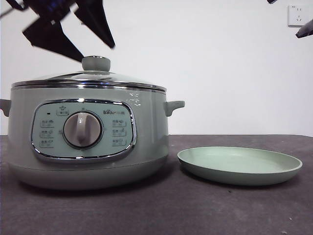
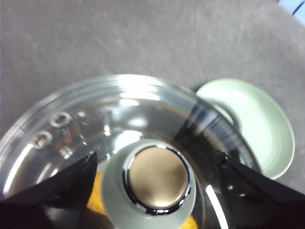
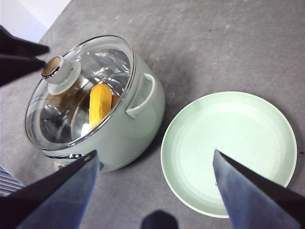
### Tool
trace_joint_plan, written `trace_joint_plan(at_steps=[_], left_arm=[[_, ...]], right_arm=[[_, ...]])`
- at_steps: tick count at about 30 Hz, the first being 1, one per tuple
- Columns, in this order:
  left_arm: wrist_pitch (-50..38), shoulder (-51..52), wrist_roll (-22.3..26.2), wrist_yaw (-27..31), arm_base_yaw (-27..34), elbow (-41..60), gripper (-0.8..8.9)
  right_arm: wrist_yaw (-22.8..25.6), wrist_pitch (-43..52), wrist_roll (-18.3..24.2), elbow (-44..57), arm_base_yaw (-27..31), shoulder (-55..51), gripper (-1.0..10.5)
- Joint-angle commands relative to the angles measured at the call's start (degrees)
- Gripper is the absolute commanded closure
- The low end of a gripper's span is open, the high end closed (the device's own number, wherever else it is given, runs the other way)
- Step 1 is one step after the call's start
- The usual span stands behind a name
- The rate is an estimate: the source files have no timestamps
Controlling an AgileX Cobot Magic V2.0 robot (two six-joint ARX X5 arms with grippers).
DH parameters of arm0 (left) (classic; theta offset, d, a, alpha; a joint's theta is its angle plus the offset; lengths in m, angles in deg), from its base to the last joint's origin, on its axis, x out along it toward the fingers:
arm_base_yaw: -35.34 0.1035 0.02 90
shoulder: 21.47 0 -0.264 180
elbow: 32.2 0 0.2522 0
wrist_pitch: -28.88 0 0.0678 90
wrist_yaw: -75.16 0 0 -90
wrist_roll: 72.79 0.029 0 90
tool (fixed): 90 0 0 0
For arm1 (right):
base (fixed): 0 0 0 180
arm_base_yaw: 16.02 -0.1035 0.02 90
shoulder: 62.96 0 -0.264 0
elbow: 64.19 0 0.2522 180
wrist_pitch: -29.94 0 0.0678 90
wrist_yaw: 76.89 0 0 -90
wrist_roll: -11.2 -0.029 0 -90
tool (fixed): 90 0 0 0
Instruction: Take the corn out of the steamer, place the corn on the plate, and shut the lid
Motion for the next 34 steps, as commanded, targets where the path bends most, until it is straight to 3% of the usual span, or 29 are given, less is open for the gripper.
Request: trace_joint_plan(at_steps=[1, 7, 10, 16, 19, 26, 31, 34], left_arm=[[-0.11, -1.55, 1.25, 1.92, -1.01, 0.20, 4.05], [1.07, -3.08, 2.69, 4.24, -2.32, 0.20, 4.27], [1.99, -3.08, 4.26, 4.04, -2.34, 0.20, 8.08], [0.85, -2.40, 5.18, 4.44, -2.27, 0.13, 8.22], [-0.50, 0.70, 5.16, 7.87, -2.21, 0.13, 8.22], [-0.39, 14.36, 5.16, 18.64, -2.16, 0.13, 8.22], [2.89, 25.73, 5.09, 24.37, -2.16, 0.13, 8.22], [4.31, 30.45, 4.94, 27.41, -2.16, 0.13, 8.22]], right_arm=[[-0.09, 0.11, -0.35, -0.11, -0.07, 0.13, 5.4], [-0.07, 0.11, -0.37, -0.11, -0.07, 0.13, 5.4], [-0.07, 0.11, -0.35, -0.11, -0.07, 0.13, 5.4], [-0.09, 1.14, -0.92, -0.11, -0.44, 0.31, 5.5], [0.15, 2.56, -2.54, -0.57, -3.23, 1.73, 5.5], [10.99, 2.67, -2.25, -9.77, -20.04, 15.19, 5.7], [15.15, 1.88, -0.52, -21.81, -31.15, 30.67, 5.7], [17.75, -1.49, 1.31, -30.18, -34.62, 39.19, 5.7]])
